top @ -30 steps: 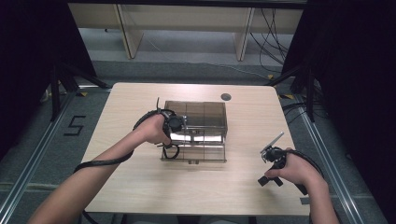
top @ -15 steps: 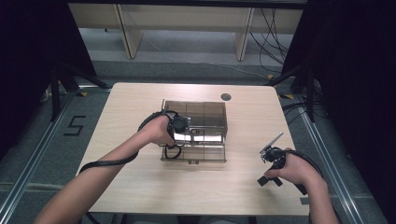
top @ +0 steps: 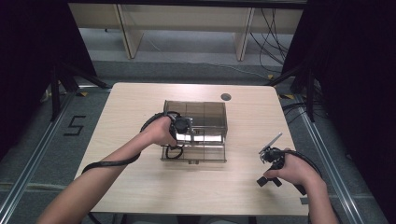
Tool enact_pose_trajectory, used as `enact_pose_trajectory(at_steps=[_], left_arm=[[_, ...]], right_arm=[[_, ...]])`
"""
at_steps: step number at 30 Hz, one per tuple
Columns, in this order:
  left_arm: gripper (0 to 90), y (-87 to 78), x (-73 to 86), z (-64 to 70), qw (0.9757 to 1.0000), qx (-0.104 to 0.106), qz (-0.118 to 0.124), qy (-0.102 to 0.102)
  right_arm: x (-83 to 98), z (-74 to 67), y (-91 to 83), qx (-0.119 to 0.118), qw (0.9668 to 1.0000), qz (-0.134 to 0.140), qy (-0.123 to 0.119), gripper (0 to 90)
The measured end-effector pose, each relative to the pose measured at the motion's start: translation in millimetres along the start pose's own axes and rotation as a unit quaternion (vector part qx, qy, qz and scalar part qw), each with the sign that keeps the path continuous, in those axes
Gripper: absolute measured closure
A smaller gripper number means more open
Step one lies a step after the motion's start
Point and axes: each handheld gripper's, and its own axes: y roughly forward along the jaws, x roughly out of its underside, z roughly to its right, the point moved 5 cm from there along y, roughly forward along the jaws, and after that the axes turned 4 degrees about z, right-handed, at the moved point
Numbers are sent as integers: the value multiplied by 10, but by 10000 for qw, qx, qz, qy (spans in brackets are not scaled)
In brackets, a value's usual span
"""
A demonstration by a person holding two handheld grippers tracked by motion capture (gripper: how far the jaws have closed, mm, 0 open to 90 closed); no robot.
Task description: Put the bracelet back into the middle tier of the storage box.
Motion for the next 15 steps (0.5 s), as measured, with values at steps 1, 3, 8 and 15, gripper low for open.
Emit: enact_pose_trajectory(at_steps=[1,3,8,15], left_arm=[[764,6,-8,0,10000,3,-9,25],[764,24,-20,6,10000,-5,-14,14],[764,55,-22,-2,10000,33,-21,9],[763,70,-27,-11,10000,51,-34,-25]], right_arm=[[-4,-9,-2,-38,10000,9,22,498],[0,-4,-3,-22,10000,-4,20,498],[4,11,7,12,10000,-58,-12,498],[0,-27,13,-123,9999,-59,91,498]])
